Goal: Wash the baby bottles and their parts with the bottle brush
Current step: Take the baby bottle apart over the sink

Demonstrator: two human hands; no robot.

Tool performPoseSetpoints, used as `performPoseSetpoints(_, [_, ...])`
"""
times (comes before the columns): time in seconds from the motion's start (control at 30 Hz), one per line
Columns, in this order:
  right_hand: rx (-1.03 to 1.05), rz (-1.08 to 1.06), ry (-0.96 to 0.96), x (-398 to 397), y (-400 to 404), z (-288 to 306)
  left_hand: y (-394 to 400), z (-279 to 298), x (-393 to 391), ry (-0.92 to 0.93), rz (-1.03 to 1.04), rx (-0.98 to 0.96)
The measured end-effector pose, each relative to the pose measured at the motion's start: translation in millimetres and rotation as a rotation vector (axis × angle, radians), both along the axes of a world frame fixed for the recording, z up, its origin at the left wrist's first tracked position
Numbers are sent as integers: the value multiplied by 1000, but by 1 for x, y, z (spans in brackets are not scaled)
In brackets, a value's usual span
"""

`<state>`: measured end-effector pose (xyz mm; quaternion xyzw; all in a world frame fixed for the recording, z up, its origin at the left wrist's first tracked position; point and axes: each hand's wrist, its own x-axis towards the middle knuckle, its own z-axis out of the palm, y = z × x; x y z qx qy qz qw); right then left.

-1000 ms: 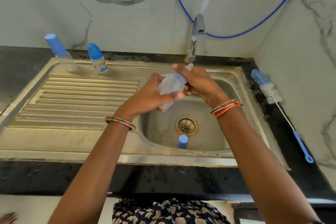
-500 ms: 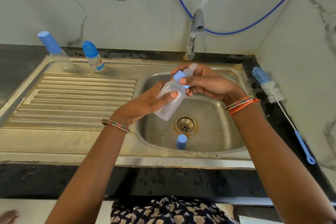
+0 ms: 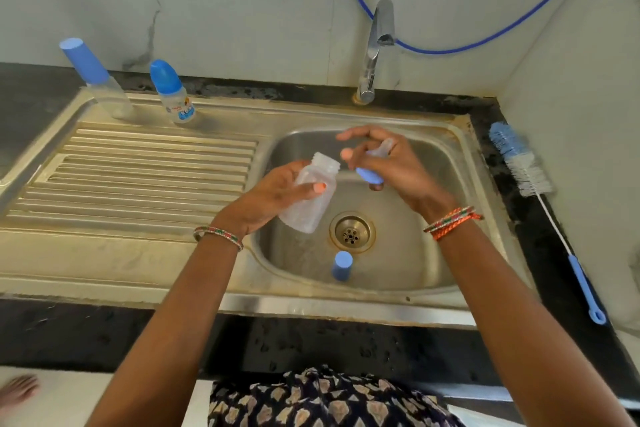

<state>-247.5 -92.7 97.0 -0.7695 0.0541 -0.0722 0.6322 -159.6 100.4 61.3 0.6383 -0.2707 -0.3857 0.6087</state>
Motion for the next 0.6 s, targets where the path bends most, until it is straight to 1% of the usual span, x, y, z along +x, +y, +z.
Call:
performPoseSetpoints(0.07, [-154, 90, 16, 1, 6, -10, -3, -9, 0, -18, 19, 37])
performPoseSetpoints(0.1, [-226, 94, 27, 3, 8, -16, -5, -14, 2, -43, 18, 63])
performPoseSetpoints(0.2, [-469, -33, 127, 11, 11, -42, 0, -31, 11, -238, 7, 253])
performPoseSetpoints(0.23, [-582, -76, 166, 13, 13, -53, 2, -36, 13, -285, 64, 304])
performPoseSetpoints(0.27, [-695, -97, 201, 13, 17, -64, 6, -41, 16, -273, 162, 313])
performPoseSetpoints(0.3, [-777, -85, 235, 14, 20, -77, 12, -48, 20, -211, 282, 283])
performPoseSetpoints(0.37, [-856, -6, 283, 16, 28, -103, 23, -54, 22, -68, 468, 214])
performPoseSetpoints(0.4, [-878, 32, 303, 17, 31, -115, 27, -56, 22, -34, 501, 215])
performPoseSetpoints(0.5, [-1009, 157, 323, 23, 39, -147, 32, -62, 20, -26, 504, 192])
performPoseSetpoints(0.6, [-1112, 255, 302, 24, 45, -163, 33, -63, 19, 2, 526, 149])
